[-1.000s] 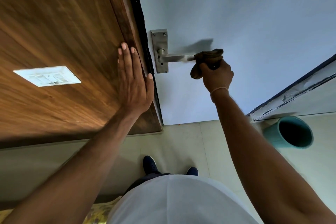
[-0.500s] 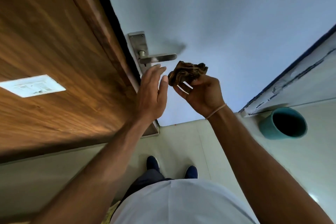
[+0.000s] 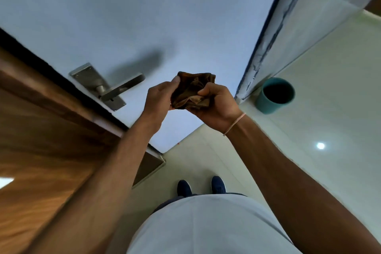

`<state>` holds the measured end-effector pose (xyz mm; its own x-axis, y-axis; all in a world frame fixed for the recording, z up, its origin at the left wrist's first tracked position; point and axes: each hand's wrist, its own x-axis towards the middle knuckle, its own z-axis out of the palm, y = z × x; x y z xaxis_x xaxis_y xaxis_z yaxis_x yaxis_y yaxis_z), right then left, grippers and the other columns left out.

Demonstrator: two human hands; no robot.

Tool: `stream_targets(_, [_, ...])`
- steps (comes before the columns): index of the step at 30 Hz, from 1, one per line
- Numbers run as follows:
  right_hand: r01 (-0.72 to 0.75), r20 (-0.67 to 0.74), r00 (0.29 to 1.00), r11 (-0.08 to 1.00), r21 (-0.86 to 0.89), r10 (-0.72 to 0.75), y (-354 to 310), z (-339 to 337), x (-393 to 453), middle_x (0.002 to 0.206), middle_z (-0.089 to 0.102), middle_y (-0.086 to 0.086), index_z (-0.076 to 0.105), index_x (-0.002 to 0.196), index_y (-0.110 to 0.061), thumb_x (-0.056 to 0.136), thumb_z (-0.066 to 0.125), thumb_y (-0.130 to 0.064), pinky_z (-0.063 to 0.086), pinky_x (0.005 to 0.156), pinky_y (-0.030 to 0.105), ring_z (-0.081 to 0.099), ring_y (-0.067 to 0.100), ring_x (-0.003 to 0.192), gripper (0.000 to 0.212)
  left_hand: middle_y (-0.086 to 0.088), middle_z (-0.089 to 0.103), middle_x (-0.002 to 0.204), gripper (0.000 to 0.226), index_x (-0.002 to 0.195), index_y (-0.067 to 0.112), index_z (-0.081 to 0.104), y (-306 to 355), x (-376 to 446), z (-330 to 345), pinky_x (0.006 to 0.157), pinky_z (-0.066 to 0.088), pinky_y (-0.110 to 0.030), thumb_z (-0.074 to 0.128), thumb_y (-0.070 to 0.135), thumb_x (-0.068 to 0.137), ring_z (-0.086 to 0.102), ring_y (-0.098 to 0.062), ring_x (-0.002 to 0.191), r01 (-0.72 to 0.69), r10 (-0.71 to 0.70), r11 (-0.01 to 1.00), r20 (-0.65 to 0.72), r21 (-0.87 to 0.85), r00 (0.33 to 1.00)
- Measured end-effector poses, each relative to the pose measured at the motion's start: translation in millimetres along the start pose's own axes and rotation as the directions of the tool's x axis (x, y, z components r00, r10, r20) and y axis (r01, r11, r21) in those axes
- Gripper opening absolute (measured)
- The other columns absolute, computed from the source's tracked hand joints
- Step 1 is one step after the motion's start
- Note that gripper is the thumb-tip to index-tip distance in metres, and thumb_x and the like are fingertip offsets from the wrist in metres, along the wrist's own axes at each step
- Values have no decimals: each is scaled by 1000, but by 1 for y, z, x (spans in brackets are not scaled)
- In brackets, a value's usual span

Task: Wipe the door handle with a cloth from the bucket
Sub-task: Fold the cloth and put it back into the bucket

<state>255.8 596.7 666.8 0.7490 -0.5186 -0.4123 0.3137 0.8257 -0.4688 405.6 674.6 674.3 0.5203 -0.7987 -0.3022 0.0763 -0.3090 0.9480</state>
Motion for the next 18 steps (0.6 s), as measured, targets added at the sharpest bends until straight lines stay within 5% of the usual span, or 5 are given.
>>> stream_targets(4, [63,-67,996,997,-45,-66,-8,-14,-7,148,57,32,47,149,8,90,31,4,52,112,53,64,45,121,62,-7,76,89,31,87,12,77,4,15,10,82,64,-41,67,35,106,74,-19,84,-7,3,999,115,35,993])
stream_targets(9, [169,-145,971,976,-135,-188,-25,-48,-26,147,57,32,50,147,7,86,40,13,50,114,57,58,52,132,62,-14,81,117,39,119,5,79,15,34,39,99,62,-47,67,40,105,78,-32,111,153,-120,982,271,-106,955])
stream_targets(11, [234,-180,951,966,-114,-252,-32,-65,-39,137,64,30,56,139,4,85,40,15,54,109,56,63,49,122,58,-14,81,117,39,119,5,78,19,36,64,95,64,-44,67,40,105,78,-32,110,197,-152,976,354,-95,923])
stream_targets(13, [270,-280,911,951,-153,-304,-40,-82,-48,122,67,24,61,132,-2,83,39,17,62,98,50,64,43,112,56,-11,80,104,38,105,4,76,21,38,90,87,66,-40,70,41,103,78,-28,99,138,-125,990,366,-10,922])
stream_targets(18, [277,-348,886,952,-134,-307,-77,-129,-72,107,67,14,59,121,-11,82,47,-8,54,102,47,62,31,102,41,-9,72,85,47,93,1,75,26,50,156,80,61,-33,70,47,103,69,-17,83,-177,103,965,341,195,935])
